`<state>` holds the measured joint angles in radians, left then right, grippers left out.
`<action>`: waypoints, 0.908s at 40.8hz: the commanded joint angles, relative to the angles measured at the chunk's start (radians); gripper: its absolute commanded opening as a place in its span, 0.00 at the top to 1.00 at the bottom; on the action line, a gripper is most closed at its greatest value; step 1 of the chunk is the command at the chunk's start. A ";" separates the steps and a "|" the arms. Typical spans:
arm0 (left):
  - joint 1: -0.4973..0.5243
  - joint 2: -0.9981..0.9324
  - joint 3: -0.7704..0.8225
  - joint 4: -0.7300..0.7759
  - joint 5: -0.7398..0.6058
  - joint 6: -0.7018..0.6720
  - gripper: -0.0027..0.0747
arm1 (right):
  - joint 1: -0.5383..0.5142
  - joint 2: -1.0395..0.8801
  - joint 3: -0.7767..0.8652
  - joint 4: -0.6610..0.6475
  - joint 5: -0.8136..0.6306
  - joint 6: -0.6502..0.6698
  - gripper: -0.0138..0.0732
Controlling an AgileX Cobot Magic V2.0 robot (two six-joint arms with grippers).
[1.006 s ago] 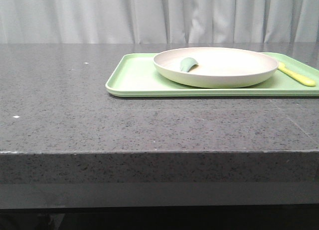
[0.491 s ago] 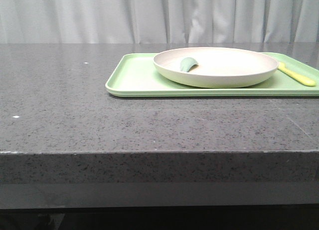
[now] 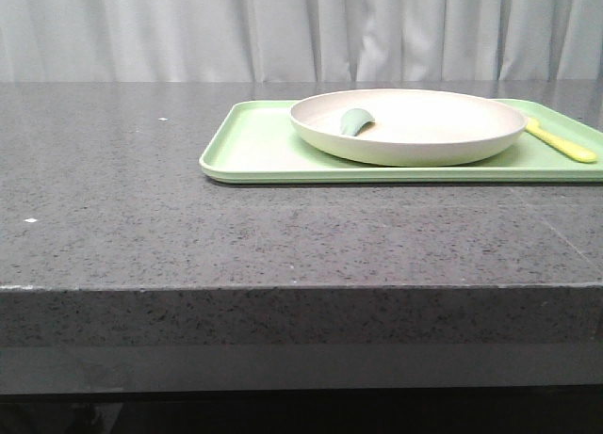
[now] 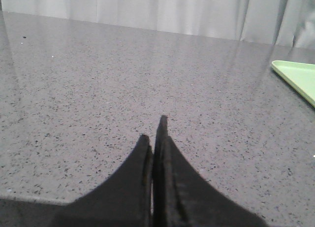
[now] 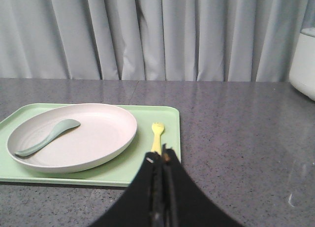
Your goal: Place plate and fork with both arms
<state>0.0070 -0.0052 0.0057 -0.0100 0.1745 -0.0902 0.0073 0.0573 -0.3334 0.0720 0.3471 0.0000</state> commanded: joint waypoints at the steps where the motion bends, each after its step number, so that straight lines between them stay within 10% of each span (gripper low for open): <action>1: 0.001 -0.022 0.002 0.000 -0.088 -0.008 0.99 | 0.000 0.012 0.001 -0.008 -0.112 -0.008 0.98; 16: 0.001 -0.022 0.002 0.000 -0.088 -0.008 0.99 | 0.048 0.007 0.313 -0.008 -0.310 -0.008 0.98; 37: 0.001 -0.022 0.002 0.000 -0.088 -0.008 0.99 | 0.048 -0.086 0.357 -0.005 -0.177 -0.008 0.98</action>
